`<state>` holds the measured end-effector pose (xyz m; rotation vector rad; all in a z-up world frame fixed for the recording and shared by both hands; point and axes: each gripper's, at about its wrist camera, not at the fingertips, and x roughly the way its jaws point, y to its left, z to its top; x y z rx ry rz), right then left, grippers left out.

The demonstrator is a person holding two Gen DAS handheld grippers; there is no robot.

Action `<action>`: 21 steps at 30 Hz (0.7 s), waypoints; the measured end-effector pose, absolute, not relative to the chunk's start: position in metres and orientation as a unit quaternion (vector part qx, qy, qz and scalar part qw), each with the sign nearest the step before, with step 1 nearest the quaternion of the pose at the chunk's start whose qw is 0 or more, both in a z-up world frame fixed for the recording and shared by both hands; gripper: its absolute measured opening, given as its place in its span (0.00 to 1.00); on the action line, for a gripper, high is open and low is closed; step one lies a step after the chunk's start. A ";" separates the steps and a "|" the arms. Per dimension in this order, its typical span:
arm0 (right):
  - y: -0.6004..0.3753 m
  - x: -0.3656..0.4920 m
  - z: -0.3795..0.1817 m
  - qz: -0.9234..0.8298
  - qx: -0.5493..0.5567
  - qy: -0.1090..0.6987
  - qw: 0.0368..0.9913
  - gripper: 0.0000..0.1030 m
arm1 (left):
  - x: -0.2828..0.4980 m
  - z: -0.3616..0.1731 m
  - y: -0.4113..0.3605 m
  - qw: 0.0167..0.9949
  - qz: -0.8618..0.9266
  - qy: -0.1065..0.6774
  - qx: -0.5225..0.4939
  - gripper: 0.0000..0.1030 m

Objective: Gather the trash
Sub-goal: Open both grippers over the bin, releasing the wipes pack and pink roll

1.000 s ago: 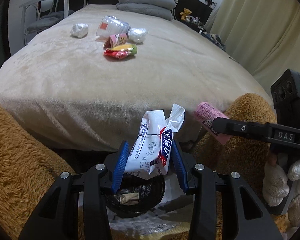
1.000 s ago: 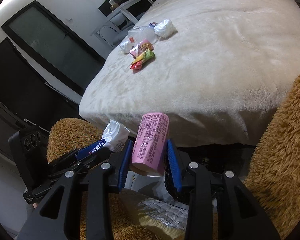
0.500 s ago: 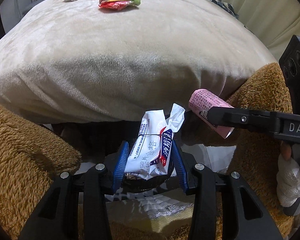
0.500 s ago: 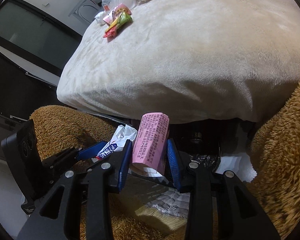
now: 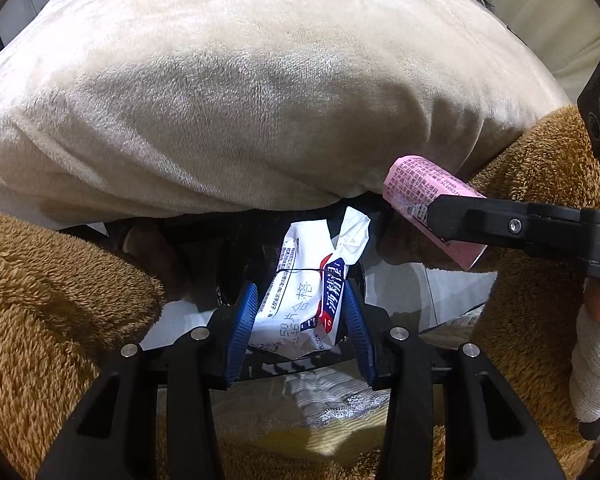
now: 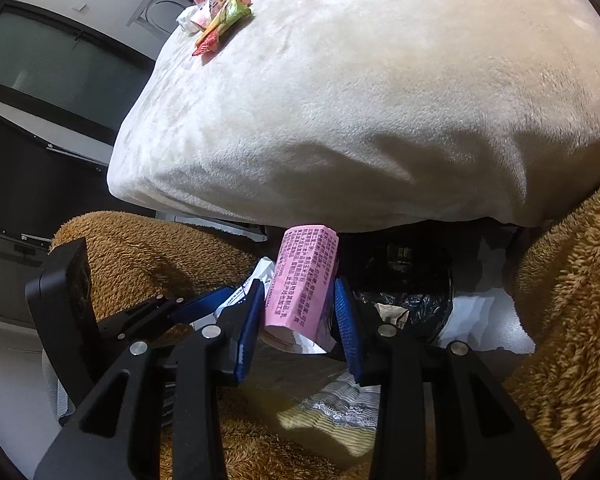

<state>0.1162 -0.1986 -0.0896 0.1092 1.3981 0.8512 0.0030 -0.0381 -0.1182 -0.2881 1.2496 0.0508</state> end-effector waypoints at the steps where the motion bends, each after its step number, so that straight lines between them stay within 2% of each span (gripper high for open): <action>1: -0.199 0.117 -0.090 0.378 0.054 0.624 0.681 0.38 | 0.002 -0.118 -0.037 0.802 0.025 0.580 -0.137 0.43; 2: -0.199 0.118 -0.092 0.375 0.058 0.626 0.681 0.42 | 0.002 -0.117 -0.036 0.803 0.029 0.580 -0.136 0.49; 3: -0.199 0.120 -0.094 0.368 0.061 0.628 0.683 0.54 | 0.004 -0.116 -0.034 0.803 0.035 0.580 -0.133 0.55; 4: -0.202 0.121 -0.094 0.364 0.067 0.629 0.683 0.56 | 0.004 -0.112 -0.038 0.803 0.037 0.580 -0.132 0.60; 13: -0.201 0.124 -0.090 0.370 0.077 0.623 0.685 0.56 | 0.003 -0.111 -0.034 0.811 0.033 0.568 -0.134 0.60; 21: -0.201 0.115 -0.069 0.403 0.053 0.584 0.702 0.56 | -0.010 -0.083 -0.031 0.848 0.025 0.506 -0.155 0.60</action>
